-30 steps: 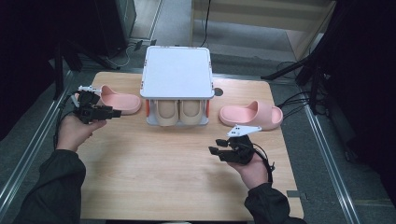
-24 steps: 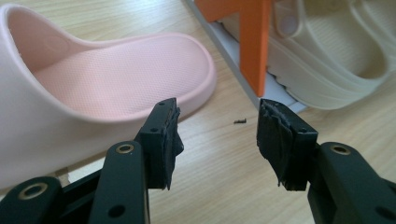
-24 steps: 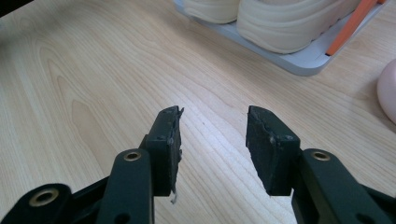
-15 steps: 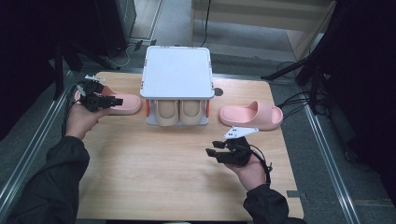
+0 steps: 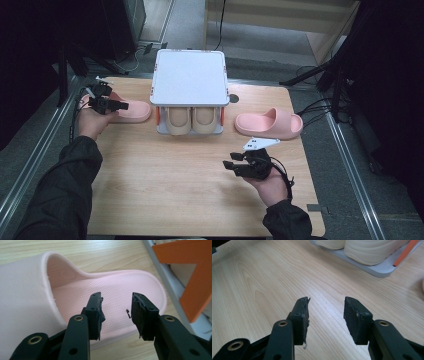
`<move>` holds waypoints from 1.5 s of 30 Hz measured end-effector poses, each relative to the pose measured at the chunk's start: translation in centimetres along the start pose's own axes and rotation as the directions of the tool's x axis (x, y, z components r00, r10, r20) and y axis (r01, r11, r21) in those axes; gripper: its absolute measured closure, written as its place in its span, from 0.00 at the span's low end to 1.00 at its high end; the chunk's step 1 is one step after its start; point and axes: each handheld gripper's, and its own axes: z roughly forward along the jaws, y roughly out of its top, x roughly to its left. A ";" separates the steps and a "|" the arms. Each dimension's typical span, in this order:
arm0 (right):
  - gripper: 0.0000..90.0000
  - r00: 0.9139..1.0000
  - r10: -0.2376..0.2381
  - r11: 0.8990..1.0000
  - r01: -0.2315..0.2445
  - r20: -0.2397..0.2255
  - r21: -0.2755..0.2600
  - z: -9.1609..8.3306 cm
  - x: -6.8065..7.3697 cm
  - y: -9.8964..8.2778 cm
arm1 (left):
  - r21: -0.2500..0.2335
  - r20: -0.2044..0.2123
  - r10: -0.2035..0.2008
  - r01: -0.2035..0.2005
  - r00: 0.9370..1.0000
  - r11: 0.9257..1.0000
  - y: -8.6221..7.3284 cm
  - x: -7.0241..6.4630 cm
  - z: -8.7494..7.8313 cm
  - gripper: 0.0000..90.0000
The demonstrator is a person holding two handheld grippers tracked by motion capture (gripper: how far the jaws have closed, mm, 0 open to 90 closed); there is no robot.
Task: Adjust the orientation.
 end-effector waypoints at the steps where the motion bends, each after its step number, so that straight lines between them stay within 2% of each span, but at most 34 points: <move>1: 0.61 1.000 0.004 1.000 -0.004 0.001 0.001 -0.1 0.0 -0.1 | 0.005 -0.004 0.003 -0.003 1.000 1.000 0.0 0.0 0.1 0.67; 4: 0.61 1.000 0.009 1.000 -0.009 0.009 0.000 -0.3 -0.2 -0.3 | -0.003 -0.017 -0.016 0.016 1.000 1.000 -0.1 0.2 0.1 0.73; 6: 0.61 1.000 0.016 1.000 -0.016 0.012 -0.002 -0.4 -0.2 -0.4 | 0.017 -0.021 -0.016 0.016 1.000 1.000 -0.2 0.6 0.1 0.76; 8: 0.61 1.000 0.018 1.000 -0.018 0.015 -0.007 -0.6 -0.2 -0.4 | 0.029 -0.014 -0.031 0.031 0.999 0.999 -0.3 1.0 0.1 0.80; 10: 0.61 1.000 0.018 1.000 -0.018 0.020 -0.007 -0.7 -0.2 -0.5 | 0.021 -0.019 -0.052 0.053 0.998 0.998 -0.3 1.1 0.1 0.84; 12: 0.61 1.000 0.016 1.000 -0.016 0.023 -0.005 -0.7 -0.2 -0.5 | 0.020 -0.031 -0.054 0.054 0.998 0.998 -0.6 1.1 0.2 0.89; 14: 0.60 0.999 0.022 1.000 -0.022 0.025 -0.005 -0.8 -0.2 -0.5 | 0.025 -0.039 -0.056 0.057 0.998 0.998 -1.0 1.2 0.3 0.97; 16: 0.59 0.999 0.025 1.000 -0.025 0.024 -0.006 -0.8 -0.2 -0.5 | 0.024 -0.028 -0.062 0.063 0.998 0.998 -1.3 1.6 0.1 0.99; 17: 0.59 0.999 0.026 1.000 -0.026 0.024 -0.007 -0.8 -0.2 -0.5 | 0.026 -0.038 -0.053 0.054 0.998 0.998 -1.4 1.6 0.0 0.99; 23: 0.58 0.999 0.027 1.000 -0.026 0.026 -0.005 -0.6 -0.2 -0.4 | 0.052 -0.047 -0.060 0.063 0.997 0.997 -1.9 2.6 -0.6 0.99; 30: 0.58 0.999 0.029 1.000 -0.029 0.031 -0.004 -0.5 -0.2 -0.4 | 0.062 -0.035 -0.078 0.080 0.996 0.995 -3.3 3.7 -1.3 0.99; 35: 0.58 0.999 0.034 0.999 -0.034 0.026 -0.002 -0.4 -0.2 -0.3 | 0.064 -0.044 -0.078 0.080 0.996 0.995 -3.8 4.3 -1.9 0.99; 37: 0.58 0.999 0.031 1.000 -0.031 0.024 0.001 -0.4 -0.1 -0.3 | 0.066 -0.040 -0.079 0.081 0.996 0.995 -4.0 4.4 -2.0 0.99; 39: 0.58 0.999 0.025 1.000 -0.026 0.025 0.005 -0.3 -0.1 -0.3 | 0.055 -0.008 -0.094 0.094 0.996 0.994 -4.0 4.5 -2.3 0.98; 41: 0.58 0.999 0.025 1.000 -0.025 0.023 0.005 -0.2 -0.1 -0.3 | 0.041 0.012 -0.102 0.101 0.995 0.994 -3.8 4.1 -2.9 0.85; 43: 0.58 0.999 0.025 1.000 -0.025 0.024 0.005 -0.2 -0.2 -0.3 | 0.011 0.019 -0.086 0.086 0.996 0.996 -3.6 3.6 -3.8 0.79; 45: 0.58 0.999 0.028 1.000 -0.029 0.028 0.006 -0.2 -0.2 -0.3 | -0.005 0.013 -0.089 0.089 0.996 0.996 -3.5 3.4 -4.8 0.72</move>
